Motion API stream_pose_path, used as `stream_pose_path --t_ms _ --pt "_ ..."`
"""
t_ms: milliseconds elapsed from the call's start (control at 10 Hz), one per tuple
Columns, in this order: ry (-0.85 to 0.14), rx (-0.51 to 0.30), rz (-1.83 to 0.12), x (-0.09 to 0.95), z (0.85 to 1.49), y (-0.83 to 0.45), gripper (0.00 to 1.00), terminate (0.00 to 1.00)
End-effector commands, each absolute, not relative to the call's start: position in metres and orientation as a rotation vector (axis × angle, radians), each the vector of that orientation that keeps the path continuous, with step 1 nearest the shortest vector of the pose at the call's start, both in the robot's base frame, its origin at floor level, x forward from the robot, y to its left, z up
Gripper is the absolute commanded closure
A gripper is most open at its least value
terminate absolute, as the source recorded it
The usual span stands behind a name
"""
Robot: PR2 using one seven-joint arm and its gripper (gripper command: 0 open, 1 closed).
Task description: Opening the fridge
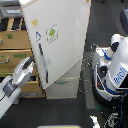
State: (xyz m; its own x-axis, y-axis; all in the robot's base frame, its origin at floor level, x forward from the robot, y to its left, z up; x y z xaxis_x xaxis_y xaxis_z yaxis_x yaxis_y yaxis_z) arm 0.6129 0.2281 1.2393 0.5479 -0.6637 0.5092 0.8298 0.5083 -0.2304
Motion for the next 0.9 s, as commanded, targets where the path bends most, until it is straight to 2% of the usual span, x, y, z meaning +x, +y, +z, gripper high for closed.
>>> stream_pose_path --t_ms 100,200,300,500,700,800,900 --pt "-0.359 -0.310 -1.323 0.215 1.383 0.353 0.00 0.00" --pt "-0.283 -0.179 -1.099 0.344 1.297 0.394 0.00 0.00" --pt "-0.265 -0.103 -0.902 0.447 1.233 0.411 0.00 0.00" --pt "-0.206 -0.025 -0.771 0.580 1.153 0.360 0.00 0.00" --pt "-0.182 -0.019 -0.724 0.646 1.127 0.323 0.00 0.00" --pt "-0.189 -0.002 -0.733 0.678 1.118 0.261 0.00 0.00" --pt "-0.211 0.036 -0.759 0.680 1.136 0.148 0.00 0.00"
